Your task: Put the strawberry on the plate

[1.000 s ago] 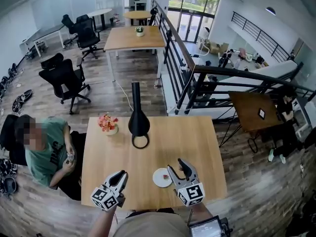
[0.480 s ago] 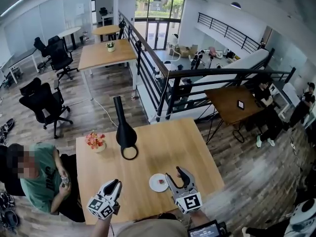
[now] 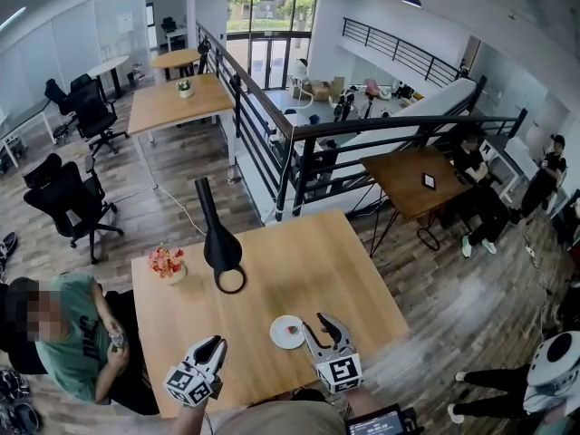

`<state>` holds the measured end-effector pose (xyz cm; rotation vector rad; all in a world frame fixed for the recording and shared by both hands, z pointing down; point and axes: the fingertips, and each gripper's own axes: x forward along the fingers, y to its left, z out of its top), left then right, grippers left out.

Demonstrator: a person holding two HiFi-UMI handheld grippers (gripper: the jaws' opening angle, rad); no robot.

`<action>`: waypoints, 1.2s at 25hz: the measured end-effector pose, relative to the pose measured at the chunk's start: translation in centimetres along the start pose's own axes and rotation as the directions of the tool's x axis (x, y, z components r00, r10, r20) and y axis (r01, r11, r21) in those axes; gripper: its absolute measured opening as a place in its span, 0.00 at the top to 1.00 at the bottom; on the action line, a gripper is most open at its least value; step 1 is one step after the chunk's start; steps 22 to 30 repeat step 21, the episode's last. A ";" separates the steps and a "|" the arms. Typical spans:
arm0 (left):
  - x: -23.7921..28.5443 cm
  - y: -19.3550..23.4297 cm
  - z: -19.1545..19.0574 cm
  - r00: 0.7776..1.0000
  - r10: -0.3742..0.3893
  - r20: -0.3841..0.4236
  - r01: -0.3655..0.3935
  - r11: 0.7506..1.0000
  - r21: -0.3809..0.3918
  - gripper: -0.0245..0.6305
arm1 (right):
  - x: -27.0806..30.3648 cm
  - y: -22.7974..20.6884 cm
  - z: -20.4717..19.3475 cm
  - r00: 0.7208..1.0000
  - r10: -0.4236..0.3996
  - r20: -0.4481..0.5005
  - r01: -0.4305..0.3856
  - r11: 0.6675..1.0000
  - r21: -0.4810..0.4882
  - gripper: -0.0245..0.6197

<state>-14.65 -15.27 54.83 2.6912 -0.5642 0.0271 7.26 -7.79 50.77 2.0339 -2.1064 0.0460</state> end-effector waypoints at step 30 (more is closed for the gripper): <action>3.9 -3.4 0.2 0.999 -0.052 -0.015 0.052 0.998 0.021 0.89 | -1.7 -4.3 2.8 0.995 -0.039 0.094 0.041 0.999 -0.026 0.77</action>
